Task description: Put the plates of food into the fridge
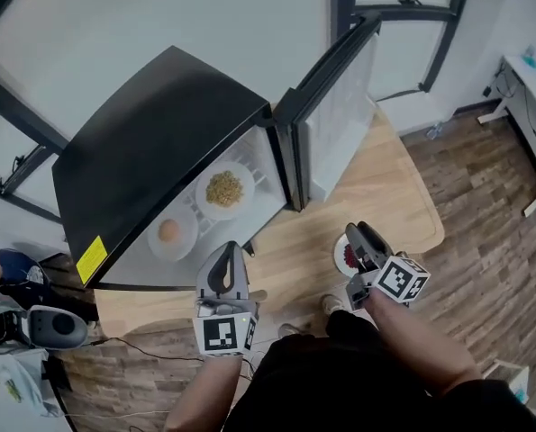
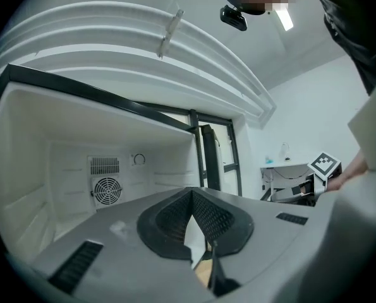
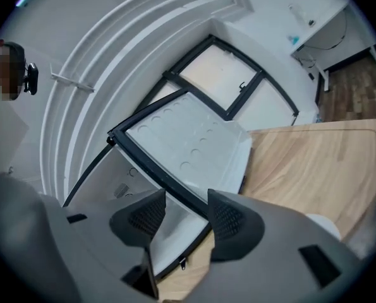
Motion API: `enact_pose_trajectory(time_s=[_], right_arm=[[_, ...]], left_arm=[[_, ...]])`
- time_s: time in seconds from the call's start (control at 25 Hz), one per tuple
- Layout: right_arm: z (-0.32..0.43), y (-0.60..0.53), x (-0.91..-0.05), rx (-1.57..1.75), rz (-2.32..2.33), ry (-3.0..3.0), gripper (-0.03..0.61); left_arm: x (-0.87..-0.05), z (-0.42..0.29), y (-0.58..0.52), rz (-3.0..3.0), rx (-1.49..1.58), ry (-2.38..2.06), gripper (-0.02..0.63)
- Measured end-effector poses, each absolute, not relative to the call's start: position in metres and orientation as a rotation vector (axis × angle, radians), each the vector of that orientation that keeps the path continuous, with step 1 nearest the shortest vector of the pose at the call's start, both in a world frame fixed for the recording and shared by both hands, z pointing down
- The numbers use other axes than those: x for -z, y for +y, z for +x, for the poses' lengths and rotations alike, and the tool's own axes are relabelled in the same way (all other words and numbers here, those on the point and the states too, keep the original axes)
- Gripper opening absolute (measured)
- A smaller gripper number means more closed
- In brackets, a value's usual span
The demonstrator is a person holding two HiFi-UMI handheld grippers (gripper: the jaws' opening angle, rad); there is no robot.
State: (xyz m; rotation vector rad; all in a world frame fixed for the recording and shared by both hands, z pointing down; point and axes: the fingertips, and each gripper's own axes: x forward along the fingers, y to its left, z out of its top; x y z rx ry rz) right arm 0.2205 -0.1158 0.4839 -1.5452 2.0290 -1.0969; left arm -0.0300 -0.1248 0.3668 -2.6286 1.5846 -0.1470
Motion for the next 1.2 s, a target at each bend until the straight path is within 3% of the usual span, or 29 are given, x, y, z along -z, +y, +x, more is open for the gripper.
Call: enact_pose_trajectory(time_s=[0.48, 1.2], right_arm=[[0.317, -0.030, -0.558, 1.215, -1.753, 1.684, 0.224], [0.318, 0.002, -0.694, 1.578, -1.707, 1.486, 0.218]], left_arm=[[-0.385, 0.053, -0.116, -2.731, 0.207, 1.373, 0.005], [-0.433, 0.085, -0.102, -2.755, 0.448, 1.304, 0.005]])
